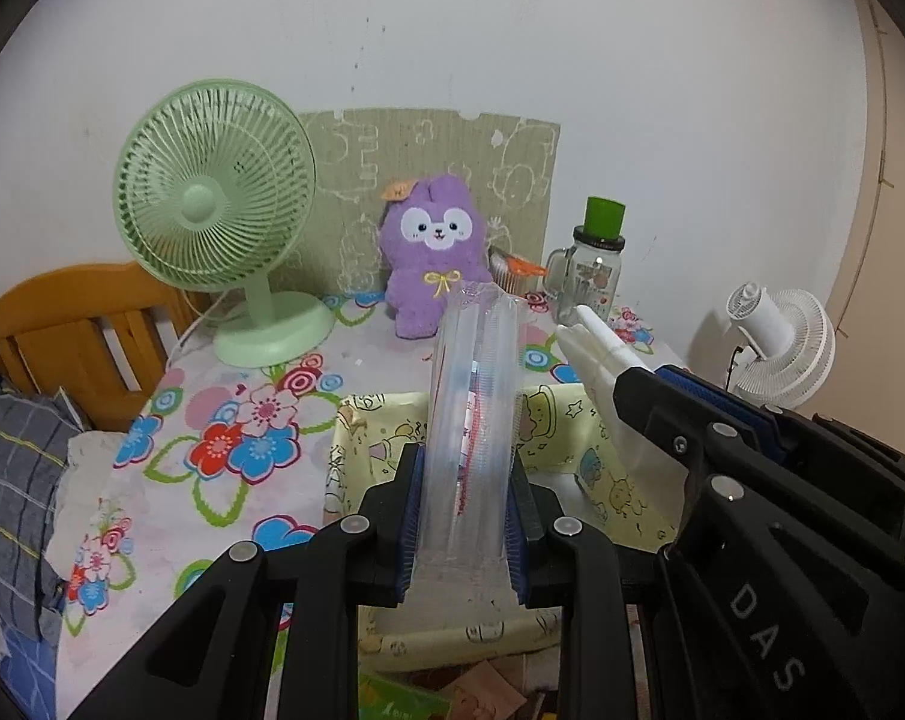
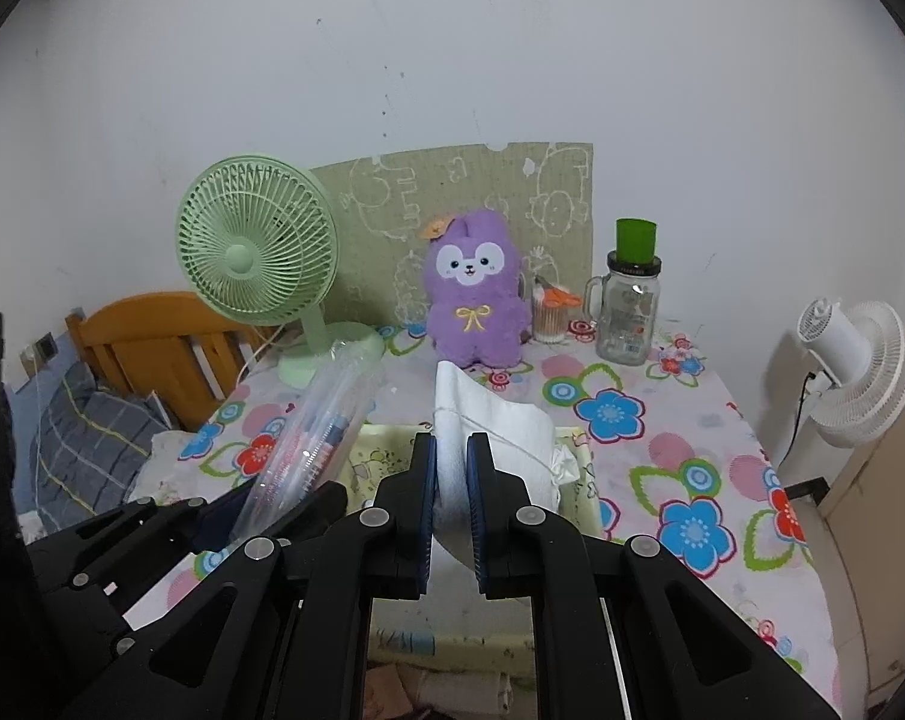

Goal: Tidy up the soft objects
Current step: 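Carry the cups and cloth over the fabric box and lower them inside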

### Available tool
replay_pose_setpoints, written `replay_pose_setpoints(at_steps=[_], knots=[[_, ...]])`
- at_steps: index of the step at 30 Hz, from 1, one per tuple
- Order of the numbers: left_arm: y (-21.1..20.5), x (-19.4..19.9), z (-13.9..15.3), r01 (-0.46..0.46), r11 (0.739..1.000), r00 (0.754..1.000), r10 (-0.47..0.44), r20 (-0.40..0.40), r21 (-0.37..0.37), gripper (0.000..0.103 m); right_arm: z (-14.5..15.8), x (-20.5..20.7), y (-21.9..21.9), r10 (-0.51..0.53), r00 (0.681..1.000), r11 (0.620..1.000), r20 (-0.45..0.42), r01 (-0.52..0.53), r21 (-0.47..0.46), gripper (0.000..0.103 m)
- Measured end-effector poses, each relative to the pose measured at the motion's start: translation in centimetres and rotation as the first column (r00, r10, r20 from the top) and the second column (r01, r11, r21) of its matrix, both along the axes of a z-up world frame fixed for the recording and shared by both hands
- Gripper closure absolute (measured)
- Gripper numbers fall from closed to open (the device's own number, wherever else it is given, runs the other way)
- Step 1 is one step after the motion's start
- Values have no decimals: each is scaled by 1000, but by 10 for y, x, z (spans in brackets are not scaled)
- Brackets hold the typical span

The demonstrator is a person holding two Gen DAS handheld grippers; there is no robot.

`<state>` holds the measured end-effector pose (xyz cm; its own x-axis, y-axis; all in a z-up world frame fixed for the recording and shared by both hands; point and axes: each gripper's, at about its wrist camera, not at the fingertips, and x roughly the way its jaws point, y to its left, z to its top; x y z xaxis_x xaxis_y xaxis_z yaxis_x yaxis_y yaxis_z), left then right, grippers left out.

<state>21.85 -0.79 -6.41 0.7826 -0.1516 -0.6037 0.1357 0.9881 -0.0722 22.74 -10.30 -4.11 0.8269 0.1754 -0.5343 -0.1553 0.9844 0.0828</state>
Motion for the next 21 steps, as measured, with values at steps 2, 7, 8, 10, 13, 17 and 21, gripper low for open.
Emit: replay_pose_setpoints(at_steps=[2, 7, 8, 10, 13, 17, 21], knots=[[1, 7, -6, -4, 1000, 1000, 4, -17, -6, 80, -5, 6, 1, 7, 1000, 1000, -13, -7, 3, 90], [4, 22, -20, -11, 1000, 998, 10, -65, -14, 79, -19, 21, 2, 9, 999, 1000, -38, -9, 9, 90], [4, 24, -22, -11, 1000, 997, 10, -74, -15, 78, -22, 25, 3, 12, 999, 1000, -46, -12, 8, 90], [4, 27, -28, -6, 1000, 996, 4, -91, -20, 77, -27, 30, 3, 9, 998, 1000, -55, -9, 4, 90], [3, 33, -35, -8, 1000, 994, 5, -111, -24, 76, -35, 38, 3, 9, 997, 1000, -71, -9, -3, 90], [3, 41, -43, -20, 1000, 990, 18, -142, -15, 57, -45, 48, 4, 10, 995, 1000, -96, -11, -6, 90], [3, 44, -47, -15, 1000, 988, 12, -153, -20, 34, -52, 54, 2, 16, 993, 1000, -114, -15, 10, 90]])
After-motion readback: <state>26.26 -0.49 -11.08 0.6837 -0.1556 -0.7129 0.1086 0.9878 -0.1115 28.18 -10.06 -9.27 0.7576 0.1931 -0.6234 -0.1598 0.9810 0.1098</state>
